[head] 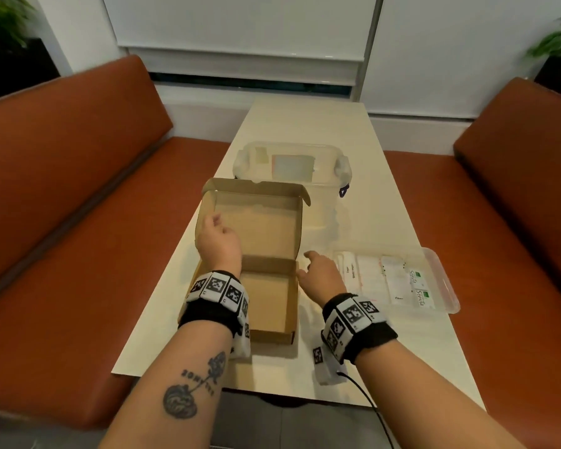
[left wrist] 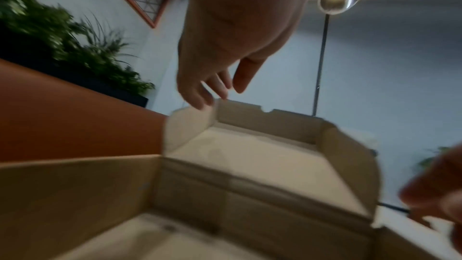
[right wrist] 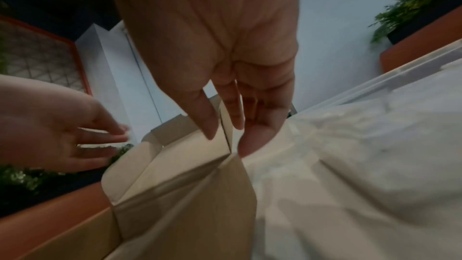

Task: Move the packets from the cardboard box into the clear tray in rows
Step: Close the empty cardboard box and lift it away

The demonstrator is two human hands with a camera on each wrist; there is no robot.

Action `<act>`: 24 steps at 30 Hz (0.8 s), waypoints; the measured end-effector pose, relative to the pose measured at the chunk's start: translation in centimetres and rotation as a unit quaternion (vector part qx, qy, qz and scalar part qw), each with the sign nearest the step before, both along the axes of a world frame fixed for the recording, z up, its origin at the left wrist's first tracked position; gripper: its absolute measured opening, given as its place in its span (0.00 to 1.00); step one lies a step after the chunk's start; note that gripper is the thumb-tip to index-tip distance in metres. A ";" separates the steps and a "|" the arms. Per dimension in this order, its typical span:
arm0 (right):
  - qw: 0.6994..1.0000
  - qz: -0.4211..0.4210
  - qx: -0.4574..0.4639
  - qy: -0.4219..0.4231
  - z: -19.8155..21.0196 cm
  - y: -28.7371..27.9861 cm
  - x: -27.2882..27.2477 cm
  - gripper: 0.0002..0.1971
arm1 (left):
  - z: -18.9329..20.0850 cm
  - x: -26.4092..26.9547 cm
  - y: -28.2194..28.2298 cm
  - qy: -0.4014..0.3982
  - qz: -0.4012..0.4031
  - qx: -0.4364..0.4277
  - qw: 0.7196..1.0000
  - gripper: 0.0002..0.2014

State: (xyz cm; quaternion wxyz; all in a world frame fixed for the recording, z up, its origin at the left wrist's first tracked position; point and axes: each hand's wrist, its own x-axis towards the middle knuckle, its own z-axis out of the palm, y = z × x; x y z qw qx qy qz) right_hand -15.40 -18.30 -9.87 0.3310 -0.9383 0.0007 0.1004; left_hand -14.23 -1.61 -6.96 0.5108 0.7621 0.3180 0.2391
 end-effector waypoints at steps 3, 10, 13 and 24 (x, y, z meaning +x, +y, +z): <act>0.999 0.011 -0.018 0.039 -0.7 1.1 -0.1 0.24 | -0.7 -0.5 2.8 0.060 0.039 0.046 0.996 0.24; 0.998 0.000 -0.025 0.057 -1.5 1.9 0.5 0.26 | -2.0 -0.3 4.8 0.127 -0.043 -0.130 0.982 0.30; 0.999 -0.008 -0.020 0.049 -1.4 1.3 1.3 0.27 | -2.0 0.7 4.9 0.110 -0.094 -0.136 0.980 0.29; 0.991 -0.082 0.099 -0.032 0.9 1.3 3.4 0.26 | -1.1 2.7 7.3 0.107 -0.145 -0.231 0.956 0.37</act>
